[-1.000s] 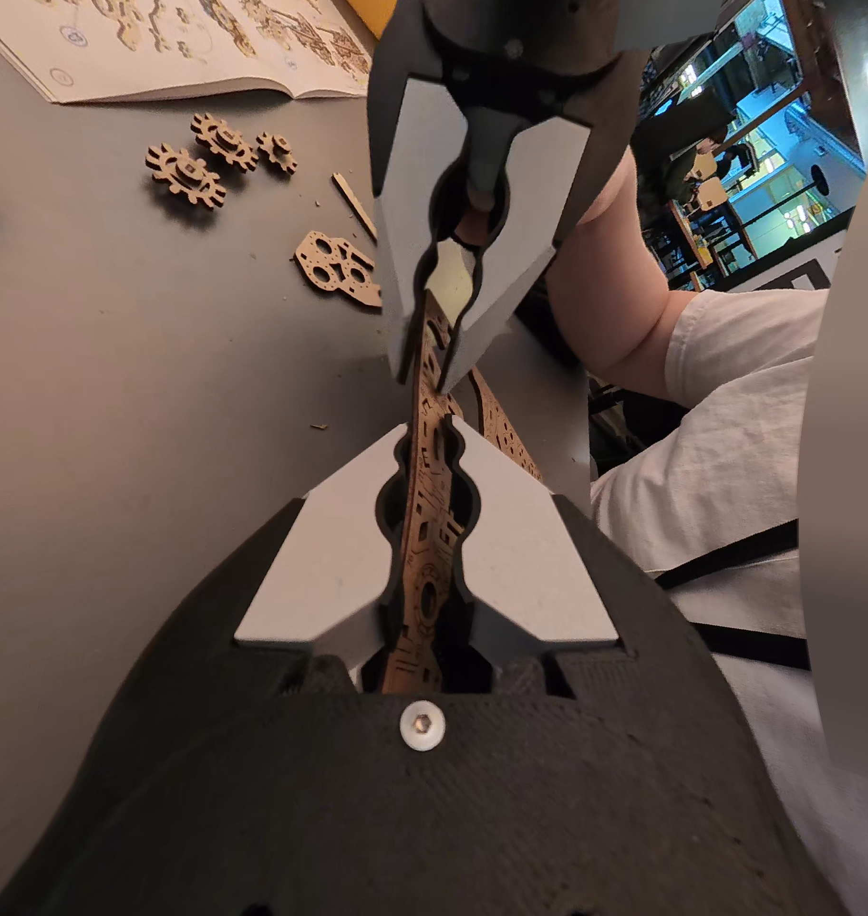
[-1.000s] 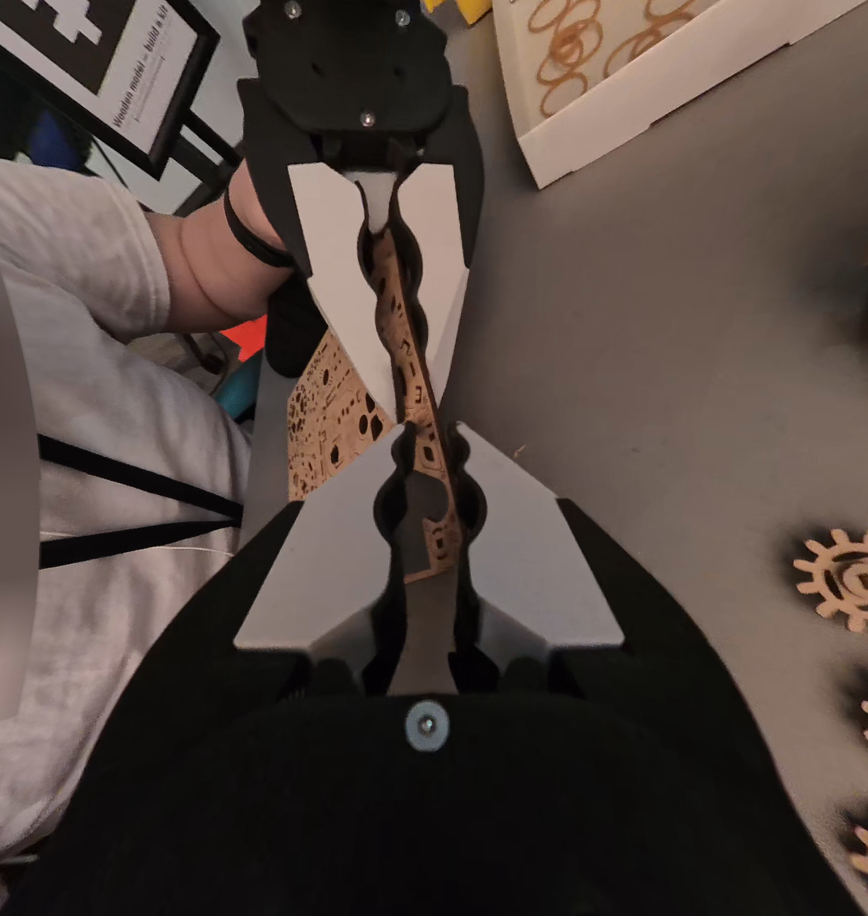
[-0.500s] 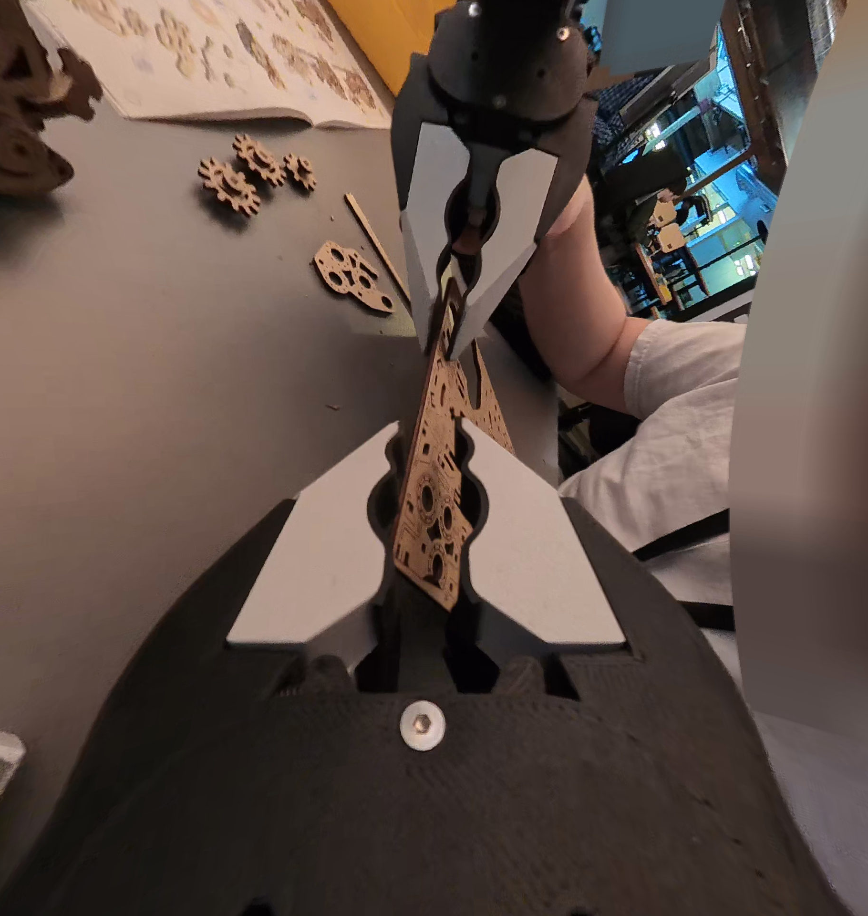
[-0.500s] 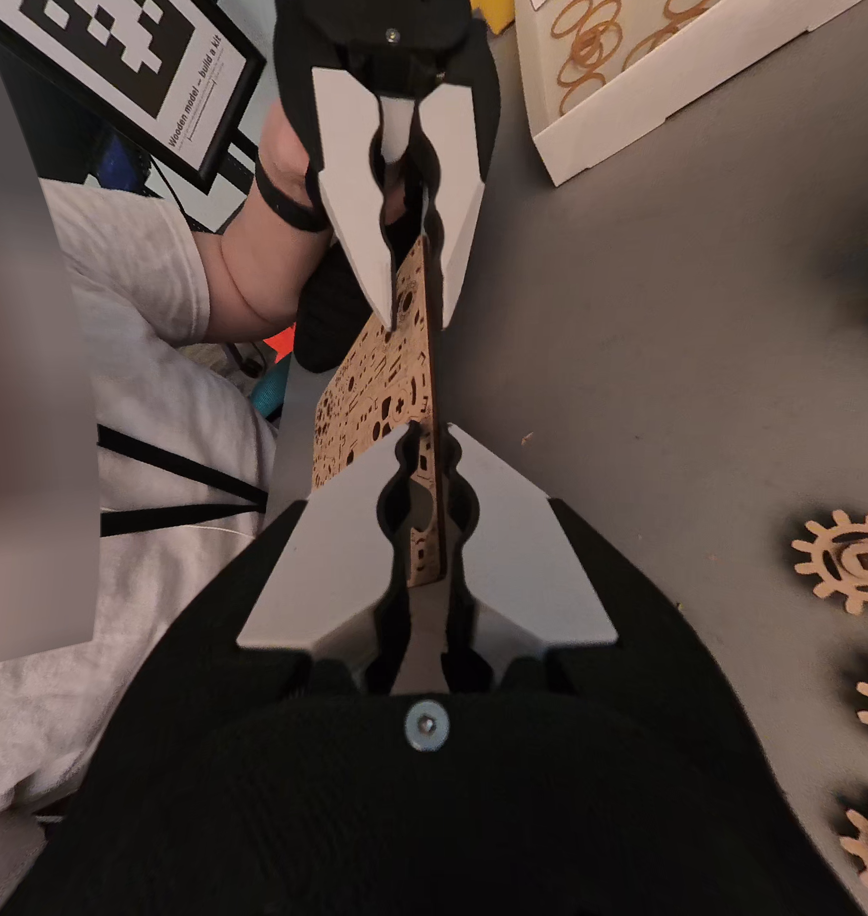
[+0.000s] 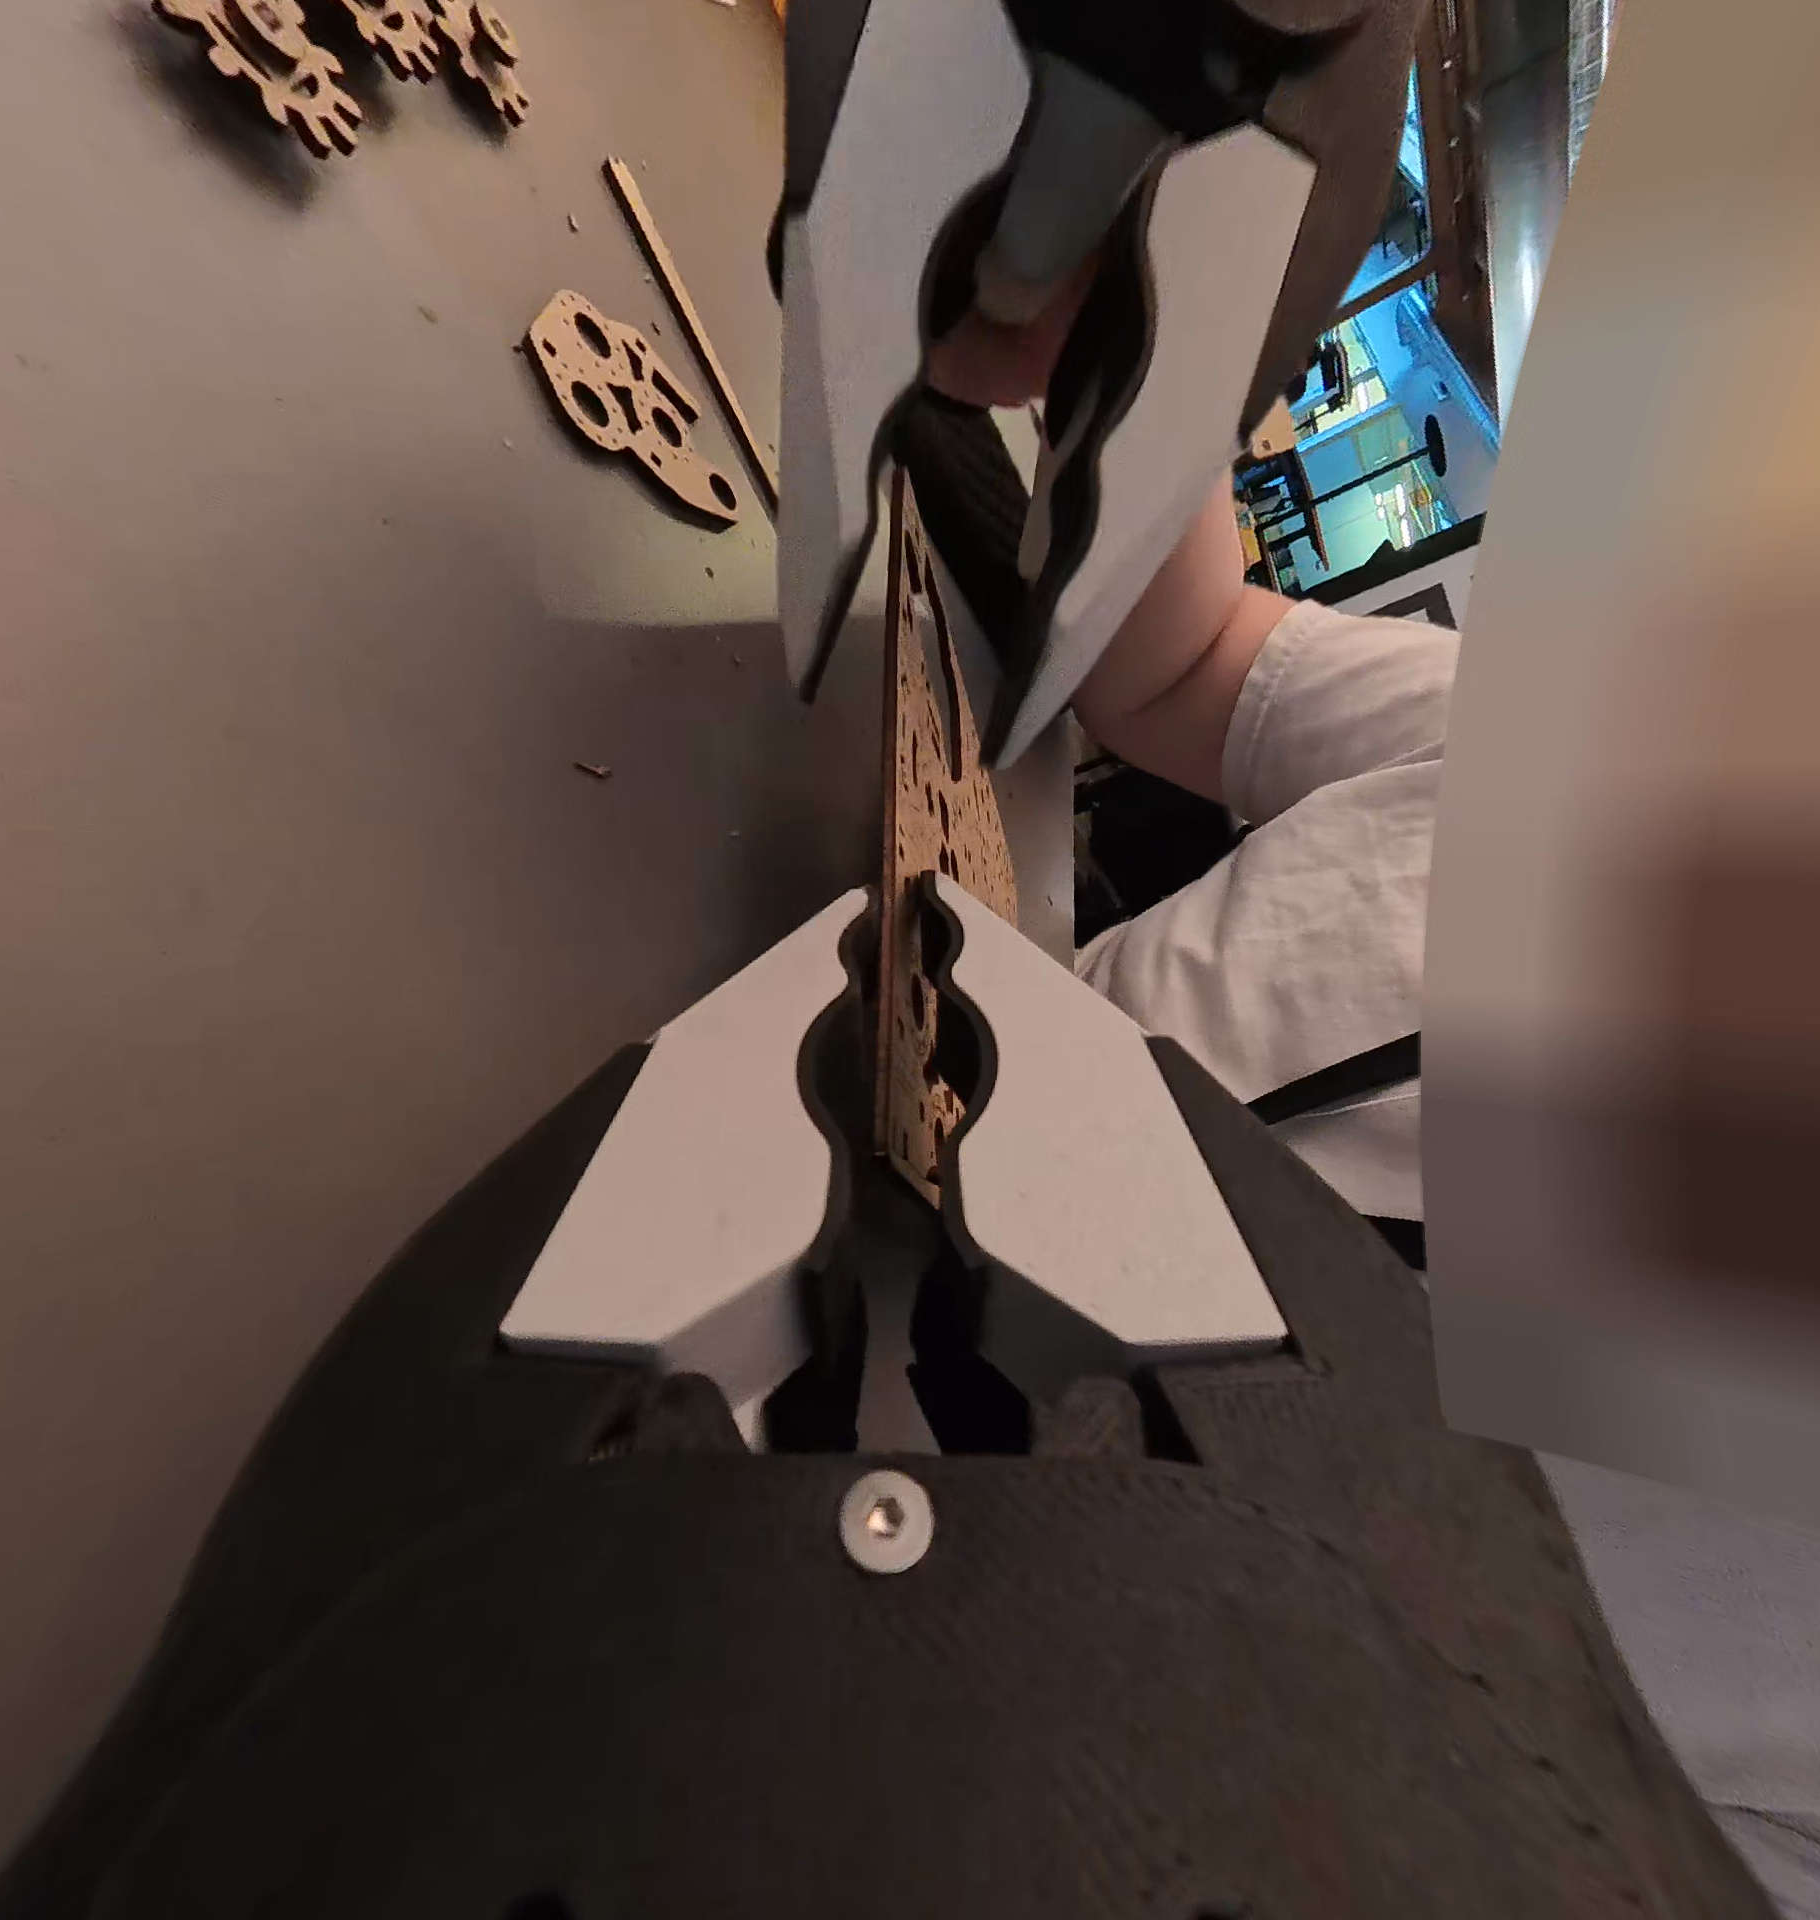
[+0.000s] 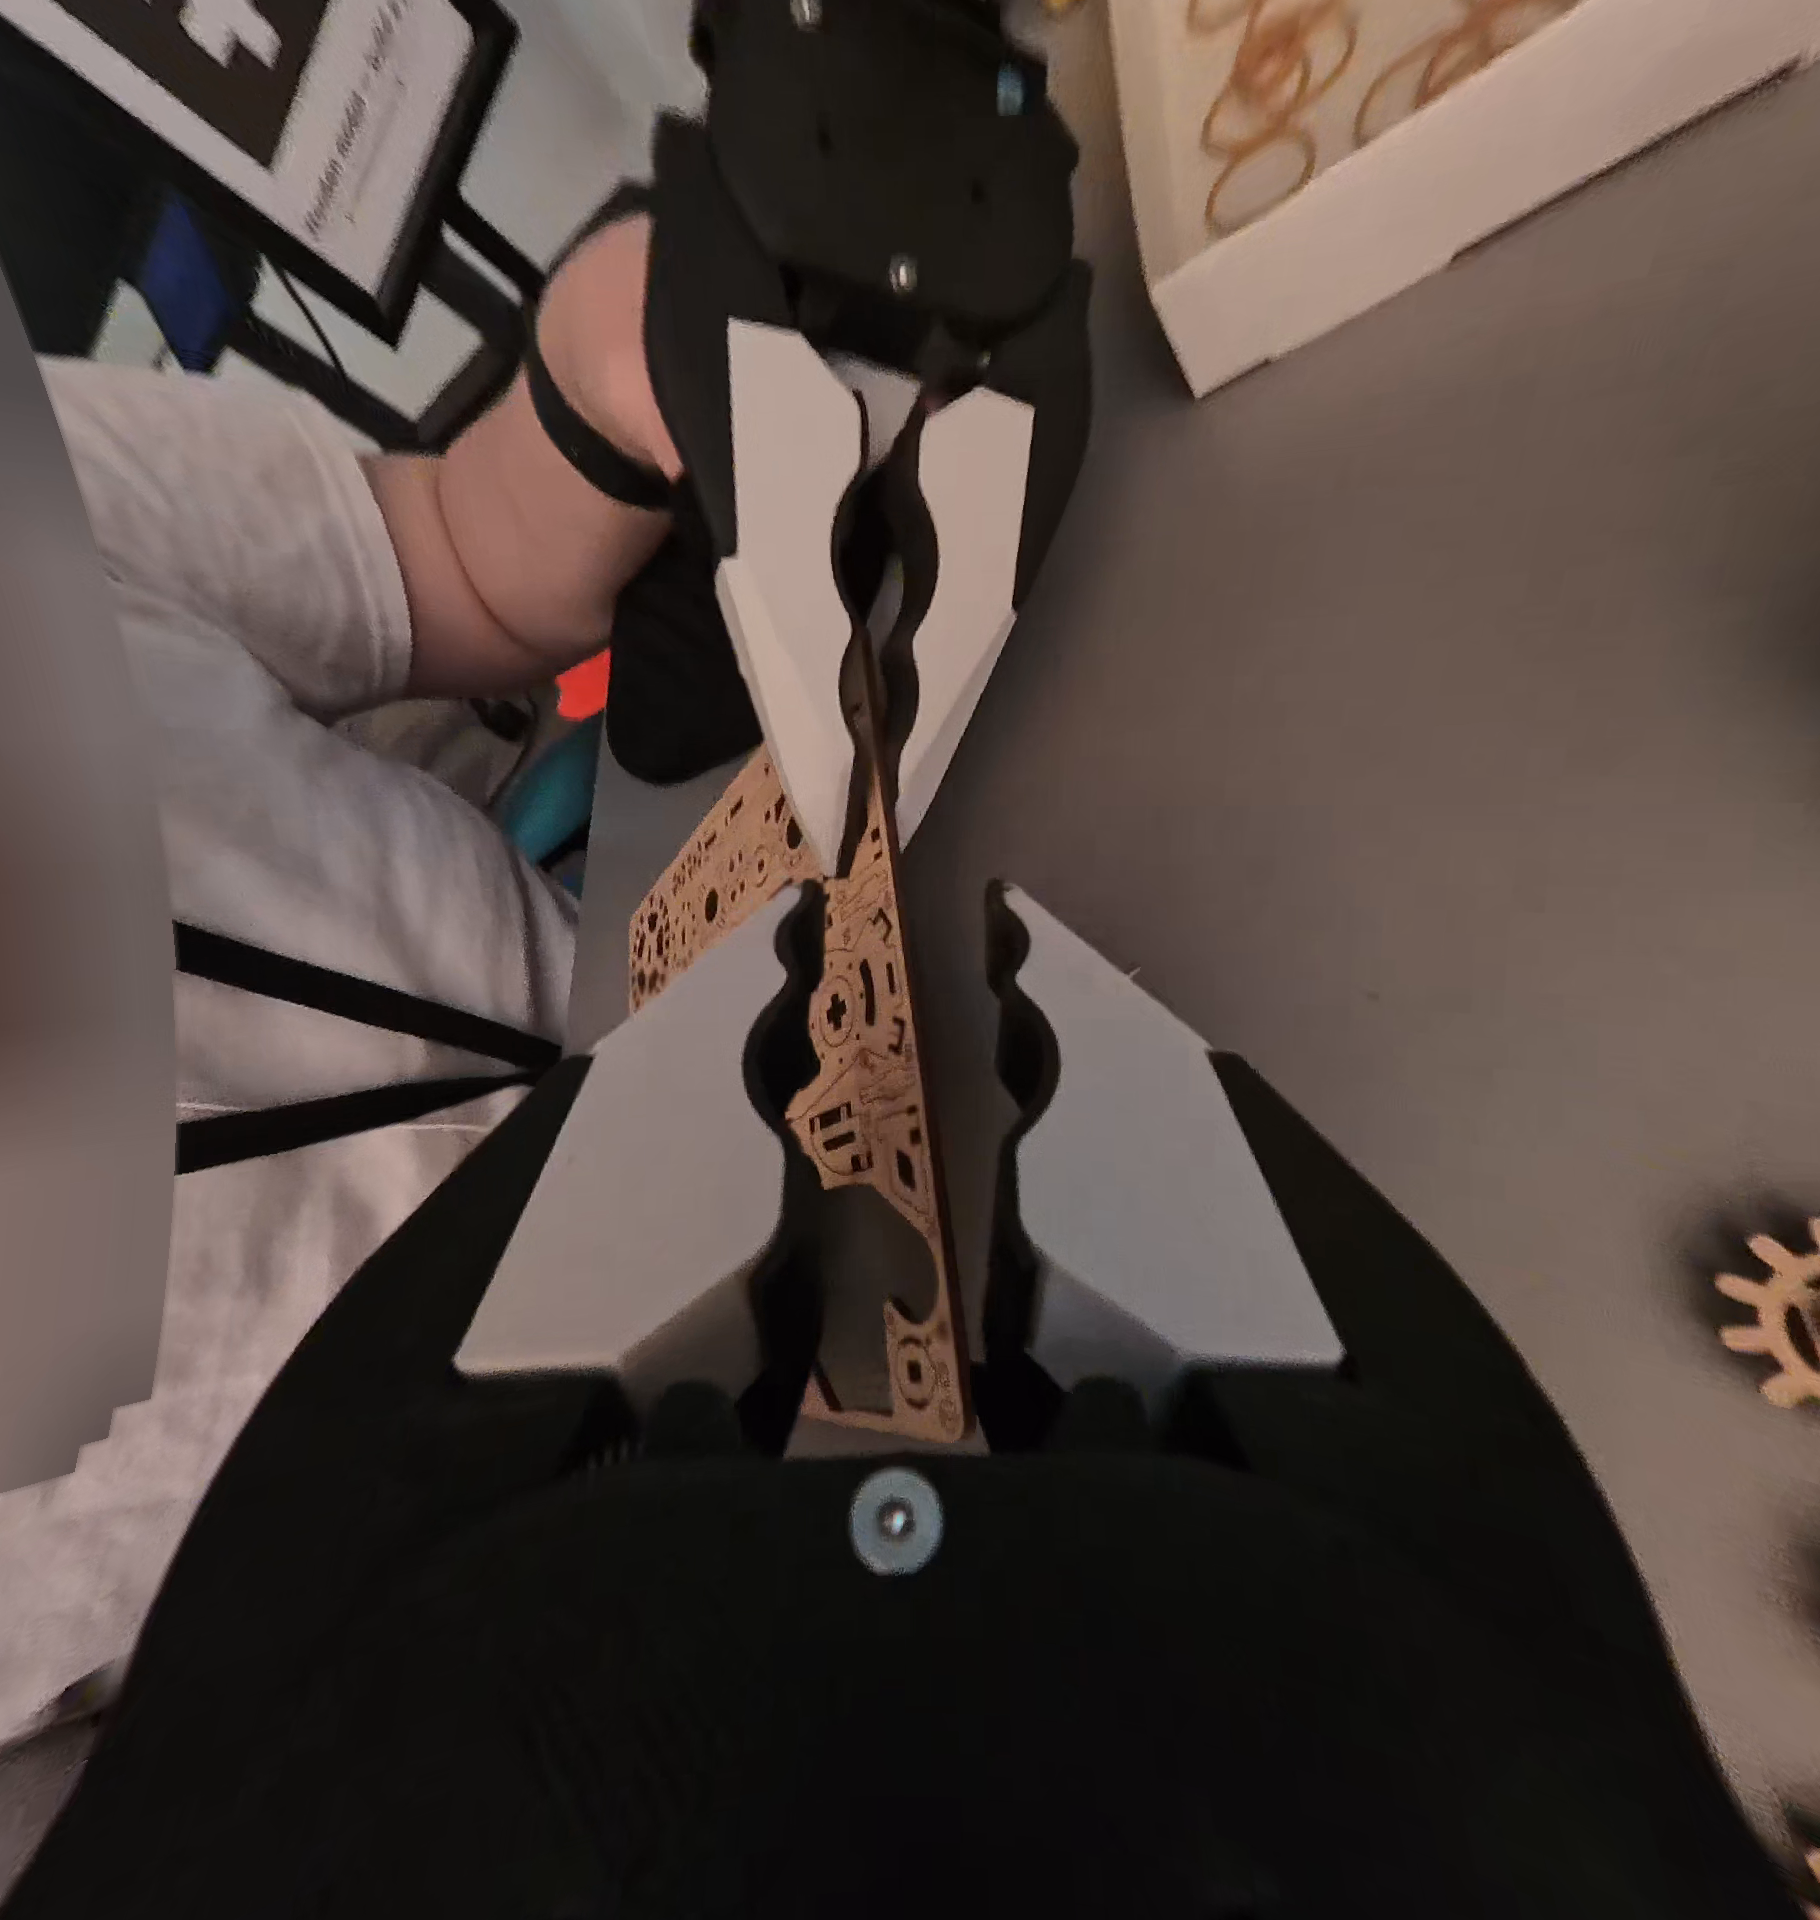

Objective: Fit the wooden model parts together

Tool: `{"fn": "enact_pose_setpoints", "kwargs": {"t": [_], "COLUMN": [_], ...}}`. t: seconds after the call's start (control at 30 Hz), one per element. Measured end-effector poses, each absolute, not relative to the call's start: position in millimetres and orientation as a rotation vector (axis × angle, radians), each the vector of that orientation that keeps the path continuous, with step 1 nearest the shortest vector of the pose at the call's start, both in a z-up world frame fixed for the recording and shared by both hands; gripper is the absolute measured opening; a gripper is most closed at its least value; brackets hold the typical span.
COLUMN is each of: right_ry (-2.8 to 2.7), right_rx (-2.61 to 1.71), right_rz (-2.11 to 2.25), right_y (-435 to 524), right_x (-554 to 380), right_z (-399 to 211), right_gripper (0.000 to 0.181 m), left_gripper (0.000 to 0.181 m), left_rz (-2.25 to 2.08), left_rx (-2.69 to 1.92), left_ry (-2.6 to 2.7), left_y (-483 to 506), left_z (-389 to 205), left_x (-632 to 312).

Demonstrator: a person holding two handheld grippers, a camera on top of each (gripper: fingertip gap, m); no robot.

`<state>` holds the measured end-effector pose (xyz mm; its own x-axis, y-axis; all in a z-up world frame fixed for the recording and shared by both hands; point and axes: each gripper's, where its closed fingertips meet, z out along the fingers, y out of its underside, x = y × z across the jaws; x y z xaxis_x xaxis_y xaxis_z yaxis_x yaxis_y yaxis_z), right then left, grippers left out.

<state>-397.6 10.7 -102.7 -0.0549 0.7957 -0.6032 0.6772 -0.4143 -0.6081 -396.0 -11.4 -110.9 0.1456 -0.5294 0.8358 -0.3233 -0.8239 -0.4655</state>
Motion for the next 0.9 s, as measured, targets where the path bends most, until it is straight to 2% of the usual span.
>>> {"fn": "enact_pose_setpoints", "kwargs": {"t": [0.07,0.13,0.6,0.9], "right_ry": [-1.712,-1.72,-1.629,-1.649], "right_rx": [-2.129,-2.147,-2.12,-2.061], "right_rz": [1.453,1.491,1.609,1.579], "right_y": [0,-5,-1,-2], "right_x": [-399,-402,-406,-406], "right_z": [-111,-113,-110,-105], "right_gripper": [0.025,0.012,0.005,0.005], "left_gripper": [0.004,0.004,0.009,0.003], "left_rz": [-1.749,-1.736,-1.744,-1.791], "left_rx": [-2.239,-2.228,-2.228,-2.181], "left_ry": [0.843,0.854,0.818,0.827], "left_y": [-11,-11,-7,-9], "left_z": [-111,-110,-112,-106], "left_x": [-397,-396,-397,-394]}}
